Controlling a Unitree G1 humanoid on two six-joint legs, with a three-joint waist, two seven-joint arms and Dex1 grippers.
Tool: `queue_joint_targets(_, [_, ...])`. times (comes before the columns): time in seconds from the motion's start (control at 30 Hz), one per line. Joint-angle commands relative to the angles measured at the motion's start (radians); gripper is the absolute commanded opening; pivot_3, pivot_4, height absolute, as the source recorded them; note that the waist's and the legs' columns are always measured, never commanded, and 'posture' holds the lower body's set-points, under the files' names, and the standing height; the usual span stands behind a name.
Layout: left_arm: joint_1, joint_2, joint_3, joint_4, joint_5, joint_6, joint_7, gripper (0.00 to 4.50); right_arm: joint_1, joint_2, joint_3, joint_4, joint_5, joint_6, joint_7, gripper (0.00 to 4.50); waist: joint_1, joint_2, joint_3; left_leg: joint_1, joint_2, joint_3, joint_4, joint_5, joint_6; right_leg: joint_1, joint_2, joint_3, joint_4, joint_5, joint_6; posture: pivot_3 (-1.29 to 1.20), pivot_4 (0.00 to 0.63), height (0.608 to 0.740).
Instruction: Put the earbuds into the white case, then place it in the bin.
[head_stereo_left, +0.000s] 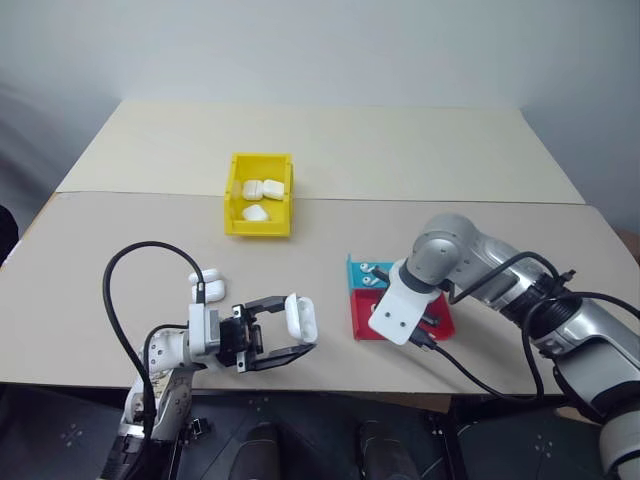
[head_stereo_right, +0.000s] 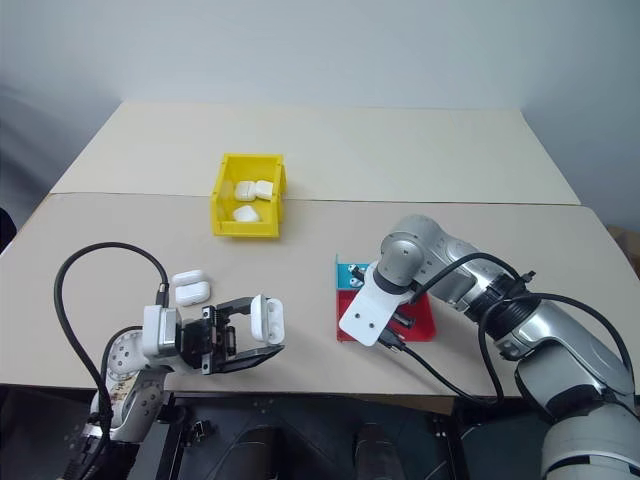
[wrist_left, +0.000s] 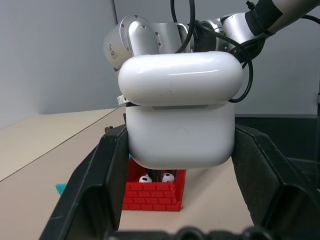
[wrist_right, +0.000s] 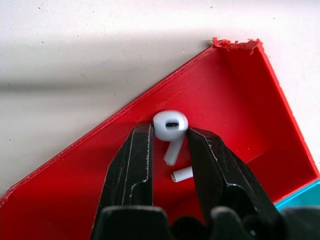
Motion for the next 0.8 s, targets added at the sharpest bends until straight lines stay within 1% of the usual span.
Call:
queue_joint_targets(0.03, [-0.003,0.005,0.008,-0.008,-0.004,-0.005,0.009,2.77,-0.004,0.001,-0.025,-0.005,-0.003,-0.02,0.051,1.28,0.0,0.0,0.0,0.0,0.0,0.0,0.0,0.0,0.0,0.0,0.0,0.0,0.0,0.0,0.0,0.0,0.15,0.74])
queue_joint_targets(0.27, [-0.006,0.002,0.003,-0.004,0.0,-0.01,0.011,2.77,-0.001,-0.007,-0.022,-0.015,0.005,-0.019,0.051,1.28,0.0,0.0,0.0,0.0,0.0,0.0,0.0,0.0,0.0,0.0,0.0,0.0,0.0,0.0,0.0,0.0,0.15,0.74])
queue_joint_targets(0.33, [-0.01,0.003,0.004,0.0,0.001,-0.011,0.011,2.77,-0.001,-0.009,-0.022,-0.016,0.008,-0.019,0.052,0.94,0.0,0.0,0.0,0.0,0.0,0.0,0.0,0.0,0.0,0.0,0.0,0.0,0.0,0.0,0.0,0.0,0.15,0.74])
queue_joint_targets(0.67, [-0.012,0.008,0.003,-0.005,-0.001,0.002,0.025,2.77,0.007,-0.003,-0.041,-0.032,0.005,-0.006,0.049,0.94,0.0,0.0,0.0,0.0,0.0,0.0,0.0,0.0,0.0,0.0,0.0,0.0,0.0,0.0,0.0,0.0,0.15,0.74])
queue_joint_targets(0.73, [-0.012,0.004,0.003,-0.01,-0.008,0.005,0.026,2.77,0.011,-0.015,-0.061,-0.061,0.035,0.024,0.049,0.94,0.0,0.0,0.0,0.0,0.0,0.0,0.0,0.0,0.0,0.0,0.0,0.0,0.0,0.0,0.0,0.0,0.15,0.74])
queue_joint_targets(0.8, [-0.016,-0.002,0.002,-0.023,-0.028,0.014,0.026,2.77,0.014,-0.038,-0.117,-0.108,0.098,0.086,0.051,0.94,0.001,0.0,0.0,0.0,0.0,0.0,0.0,0.0,0.0,0.0,0.0,0.0,0.0,0.0,0.0,0.0,0.15,0.74])
